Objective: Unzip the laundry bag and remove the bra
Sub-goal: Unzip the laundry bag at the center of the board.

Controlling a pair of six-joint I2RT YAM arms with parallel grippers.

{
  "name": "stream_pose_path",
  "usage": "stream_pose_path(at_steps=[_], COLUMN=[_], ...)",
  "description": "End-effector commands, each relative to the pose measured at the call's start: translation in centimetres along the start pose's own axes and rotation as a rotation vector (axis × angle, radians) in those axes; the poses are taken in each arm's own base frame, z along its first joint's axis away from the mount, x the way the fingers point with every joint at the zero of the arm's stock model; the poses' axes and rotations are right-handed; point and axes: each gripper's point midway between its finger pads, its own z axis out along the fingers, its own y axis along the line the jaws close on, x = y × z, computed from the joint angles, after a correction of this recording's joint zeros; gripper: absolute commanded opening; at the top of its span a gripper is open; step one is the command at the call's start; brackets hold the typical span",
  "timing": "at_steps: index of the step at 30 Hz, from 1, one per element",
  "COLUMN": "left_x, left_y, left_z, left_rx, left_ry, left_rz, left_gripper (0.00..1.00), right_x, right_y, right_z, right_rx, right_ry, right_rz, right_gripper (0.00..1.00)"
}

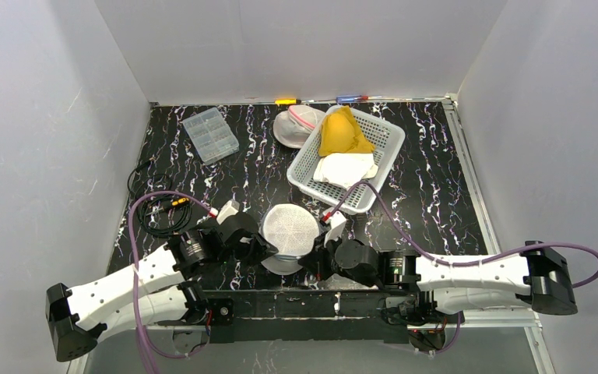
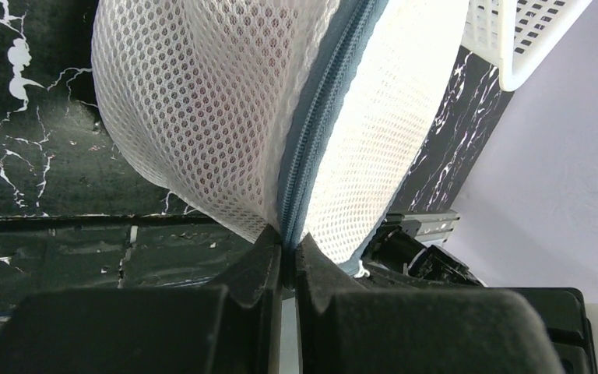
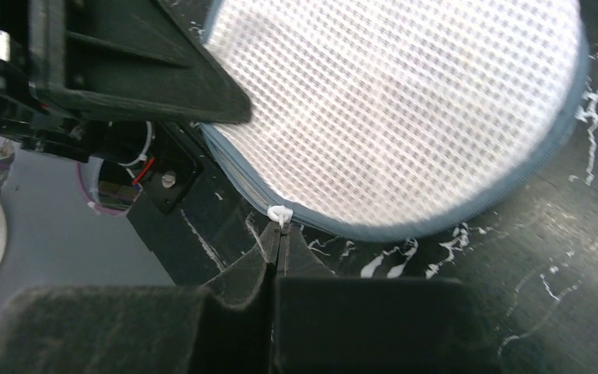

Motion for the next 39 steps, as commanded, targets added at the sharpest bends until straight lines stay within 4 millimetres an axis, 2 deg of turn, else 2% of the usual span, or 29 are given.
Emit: stream_pose_path(at_steps=[1,7,10,15,19,21,24,25,27,33,39], left_x=[-1.6,-2.3,-2.4,-3.5,-3.9,-3.8,-3.1,-3.0,-2.4,-0.3,0.7], left_y=[3.2,3.1,1.8,0.0,-0.8,-0.8,-0.5,-0.3,0.5,2.3,-0.1], left_z=[0.3,0.9,1.9,3.5,3.4,3.0,1.9,1.4,0.7,-1.0,-1.9], left_rx=[-0.105,-0.081,-0.026,0.013,-0.008,0.007,0.037,0.044,0.042,0.006,0.048], left_ry=[-0.087,-0.108,-0.06,0.004,0.019,0.026,0.045,0.047,0.066,0.141,0.134], left_rz=[0.038,0.064,0.101,0.15,0.199,0.203,0.18,0.169,0.145,0.059,0.079], left_gripper=[0.0,0.0,0.0,0.0,0.01,0.15,0.51,0.59,0.68,0.73,0.73], right_x=[0.1,0.2,0.1,0.3,0.2,0.1,-0.2,-0.2,-0.3,-0.9,-0.8], right_y=[-3.0,-4.4,-3.9,-2.9,-2.3,-1.9,-1.2,-1.0,-0.6,0.7,2.0], right_z=[-0.9,-1.3,-1.3,-0.9,-0.5,-0.4,-0.2,-0.1,0.1,0.5,1.5], right_rx=[0.128,0.18,0.152,0.1,0.08,0.067,0.046,0.039,0.028,-0.012,-0.047], right_ry=[-0.03,-0.038,-0.039,-0.024,-0.027,-0.029,-0.03,-0.031,-0.029,-0.033,-0.02], right_rz=[0.011,-0.004,-0.023,-0.031,-0.025,-0.023,-0.024,-0.022,-0.021,-0.017,-0.018], right_gripper=[0.01,0.01,0.01,0.01,0.01,0.01,0.01,0.01,0.01,0.01,0.01])
